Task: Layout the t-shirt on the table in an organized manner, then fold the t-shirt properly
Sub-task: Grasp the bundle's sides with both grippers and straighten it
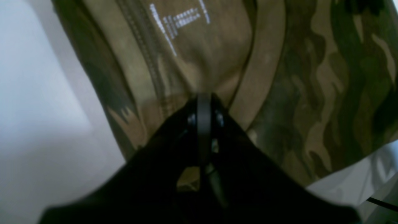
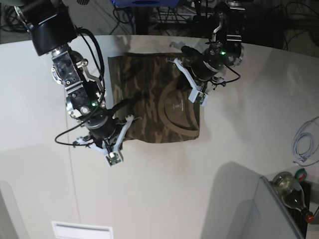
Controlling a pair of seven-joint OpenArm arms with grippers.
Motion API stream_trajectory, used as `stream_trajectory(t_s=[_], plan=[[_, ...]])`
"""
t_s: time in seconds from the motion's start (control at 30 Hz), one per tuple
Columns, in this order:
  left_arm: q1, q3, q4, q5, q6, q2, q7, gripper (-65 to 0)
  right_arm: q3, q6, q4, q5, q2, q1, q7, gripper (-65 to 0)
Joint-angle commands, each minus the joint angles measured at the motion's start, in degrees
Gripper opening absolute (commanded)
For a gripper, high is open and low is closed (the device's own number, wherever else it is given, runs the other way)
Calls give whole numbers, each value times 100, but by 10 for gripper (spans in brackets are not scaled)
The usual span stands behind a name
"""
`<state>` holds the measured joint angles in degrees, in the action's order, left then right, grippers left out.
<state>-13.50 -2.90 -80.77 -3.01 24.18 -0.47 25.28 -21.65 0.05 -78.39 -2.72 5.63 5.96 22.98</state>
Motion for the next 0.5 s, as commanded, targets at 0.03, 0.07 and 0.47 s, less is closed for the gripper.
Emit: stream_trajectory(t_s=[0.03, 0.07, 0.47], plan=[[27, 4, -103, -38, 39, -1, -71, -650, 7, -1, 28, 13, -31, 86, -43, -636], [27, 4, -103, -38, 39, -1, -71, -650, 7, -1, 169, 13, -57, 130, -61, -636], [9, 4, -59, -38, 39, -1, -71, -650, 306, -27, 1698, 4, -172, 780, -325, -636]])
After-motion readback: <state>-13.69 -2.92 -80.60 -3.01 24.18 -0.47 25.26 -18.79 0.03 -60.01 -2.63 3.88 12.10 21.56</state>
